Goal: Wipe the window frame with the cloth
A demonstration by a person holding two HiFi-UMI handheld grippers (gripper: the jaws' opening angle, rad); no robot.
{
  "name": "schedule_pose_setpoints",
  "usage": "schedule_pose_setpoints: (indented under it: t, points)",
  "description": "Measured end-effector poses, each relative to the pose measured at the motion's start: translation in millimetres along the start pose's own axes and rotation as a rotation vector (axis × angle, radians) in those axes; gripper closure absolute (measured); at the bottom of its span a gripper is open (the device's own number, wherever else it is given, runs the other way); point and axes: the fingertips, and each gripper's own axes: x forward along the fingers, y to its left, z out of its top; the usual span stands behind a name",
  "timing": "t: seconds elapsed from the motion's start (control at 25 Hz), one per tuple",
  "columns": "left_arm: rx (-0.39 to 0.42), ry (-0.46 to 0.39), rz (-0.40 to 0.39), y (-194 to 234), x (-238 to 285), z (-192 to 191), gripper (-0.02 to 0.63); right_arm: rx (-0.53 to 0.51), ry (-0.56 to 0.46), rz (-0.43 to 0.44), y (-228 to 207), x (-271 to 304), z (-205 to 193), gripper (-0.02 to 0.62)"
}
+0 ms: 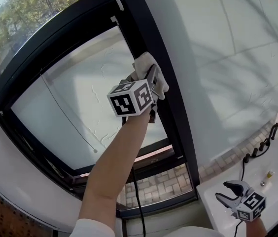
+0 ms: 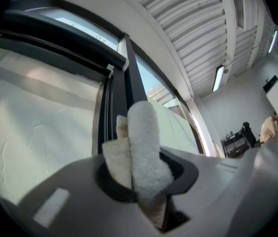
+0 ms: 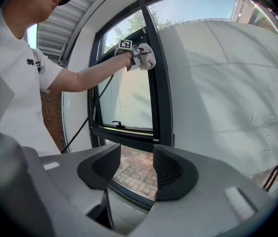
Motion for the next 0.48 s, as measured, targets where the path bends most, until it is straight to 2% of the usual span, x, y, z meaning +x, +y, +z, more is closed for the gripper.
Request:
schedule_pose_setpoints:
  t: [0.28,0.48]
  points:
    - [0.04,-0.082,-0.002,20.7,26.1,103.9,0.501,-0.004,-0.003,-0.001,-5.1,4.5,2.0,0.388]
    - [0.04,-0.115,0.02,33.7,40.4,160.0,0.5,0.002,-0.01,-0.005,-8.5,3.3,5.3,0.39]
